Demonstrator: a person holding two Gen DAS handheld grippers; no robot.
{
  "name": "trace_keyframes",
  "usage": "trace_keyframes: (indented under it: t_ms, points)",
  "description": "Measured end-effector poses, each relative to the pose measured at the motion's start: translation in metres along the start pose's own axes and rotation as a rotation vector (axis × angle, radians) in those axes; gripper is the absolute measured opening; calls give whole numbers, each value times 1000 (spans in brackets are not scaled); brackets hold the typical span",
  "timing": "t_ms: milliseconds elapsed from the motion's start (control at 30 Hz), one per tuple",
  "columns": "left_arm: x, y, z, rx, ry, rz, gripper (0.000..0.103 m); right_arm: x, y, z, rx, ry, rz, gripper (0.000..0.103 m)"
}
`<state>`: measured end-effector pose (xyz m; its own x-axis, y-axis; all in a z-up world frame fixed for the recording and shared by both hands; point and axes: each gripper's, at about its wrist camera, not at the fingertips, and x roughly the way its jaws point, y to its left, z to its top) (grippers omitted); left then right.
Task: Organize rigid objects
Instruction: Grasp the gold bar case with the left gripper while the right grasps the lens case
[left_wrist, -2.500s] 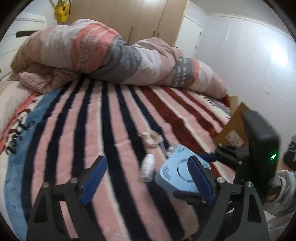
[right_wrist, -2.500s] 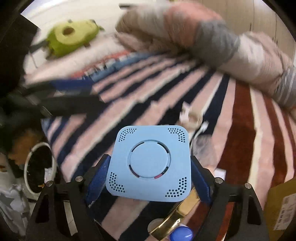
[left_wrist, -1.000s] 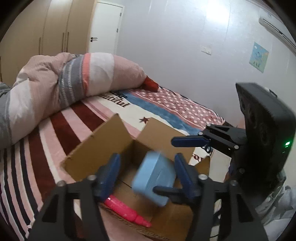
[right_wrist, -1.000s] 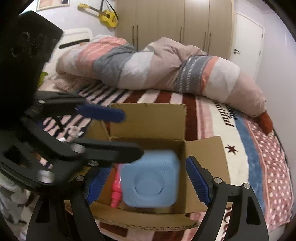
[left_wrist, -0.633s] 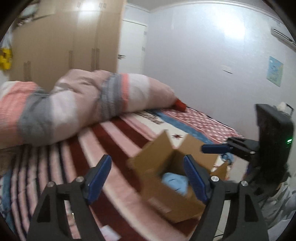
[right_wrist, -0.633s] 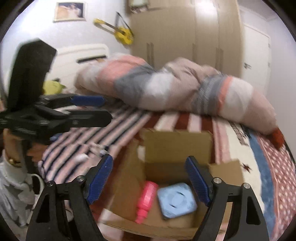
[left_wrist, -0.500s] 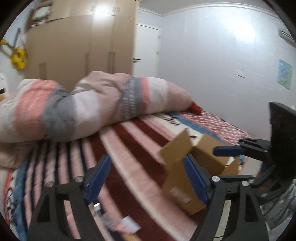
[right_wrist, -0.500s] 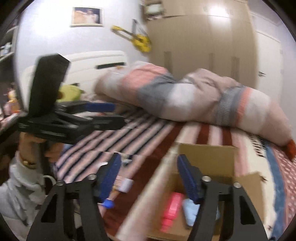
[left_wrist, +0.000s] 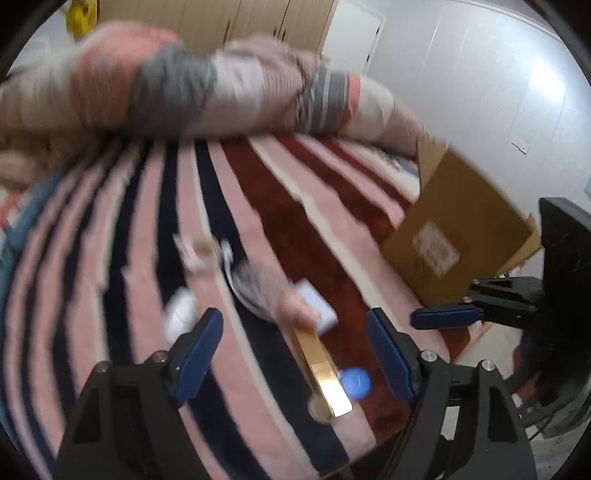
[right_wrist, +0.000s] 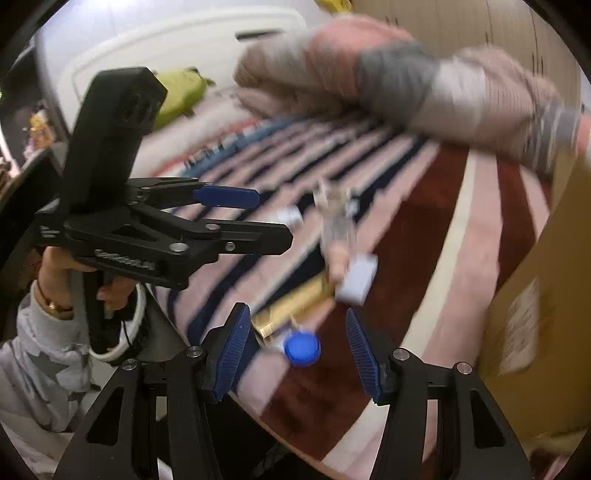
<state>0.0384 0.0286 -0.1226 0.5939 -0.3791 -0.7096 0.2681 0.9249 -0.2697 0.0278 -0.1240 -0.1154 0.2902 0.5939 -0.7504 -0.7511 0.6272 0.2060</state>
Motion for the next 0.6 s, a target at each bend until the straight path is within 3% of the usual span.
trace_keyframes:
  t_ms: [200, 333, 500, 600]
  points:
    - [49, -11, -24, -7, 120, -66, 37, 30, -10, -29, 51, 36, -24, 51]
    - [54, -11, -30, 8, 133, -31, 15, 34, -6, -35, 73, 25, -25, 51]
    - [34, 11, -31, 9, 119, 29, 15, 41, 6, -37, 95, 5, 10, 51]
    - [21, 29, -35, -10, 96, 78, 15, 51, 16, -36, 92, -1, -20, 52]
